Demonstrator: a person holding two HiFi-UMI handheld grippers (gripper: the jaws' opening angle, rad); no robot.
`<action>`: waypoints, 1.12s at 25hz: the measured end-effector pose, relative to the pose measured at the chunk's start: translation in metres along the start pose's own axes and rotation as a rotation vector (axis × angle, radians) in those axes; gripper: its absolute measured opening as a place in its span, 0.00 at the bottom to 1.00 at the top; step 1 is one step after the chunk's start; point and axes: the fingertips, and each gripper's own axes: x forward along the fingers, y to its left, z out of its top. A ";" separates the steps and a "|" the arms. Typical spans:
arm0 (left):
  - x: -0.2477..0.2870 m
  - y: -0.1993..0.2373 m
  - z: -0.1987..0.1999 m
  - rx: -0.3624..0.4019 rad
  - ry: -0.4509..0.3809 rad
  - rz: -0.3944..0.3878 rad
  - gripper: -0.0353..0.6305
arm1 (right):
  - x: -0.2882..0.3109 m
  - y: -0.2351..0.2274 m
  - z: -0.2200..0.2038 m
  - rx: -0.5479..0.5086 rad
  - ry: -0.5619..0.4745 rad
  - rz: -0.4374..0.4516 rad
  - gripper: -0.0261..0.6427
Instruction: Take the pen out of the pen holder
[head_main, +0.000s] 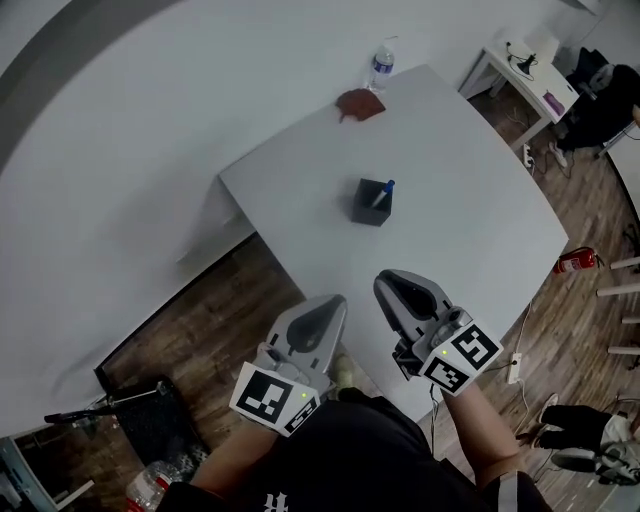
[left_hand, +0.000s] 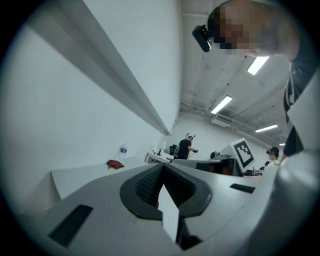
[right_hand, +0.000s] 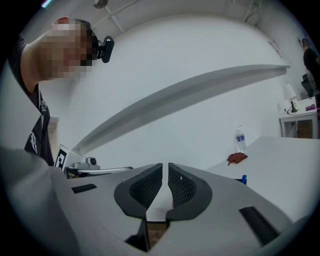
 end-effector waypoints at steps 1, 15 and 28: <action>0.004 0.007 -0.001 -0.004 0.008 -0.005 0.06 | 0.007 -0.016 -0.001 0.006 0.000 -0.017 0.06; 0.046 0.061 -0.025 -0.026 0.147 -0.053 0.06 | 0.081 -0.233 -0.058 -0.016 0.119 -0.239 0.17; 0.054 0.083 -0.042 -0.055 0.204 -0.023 0.06 | 0.121 -0.311 -0.110 -0.017 0.263 -0.305 0.22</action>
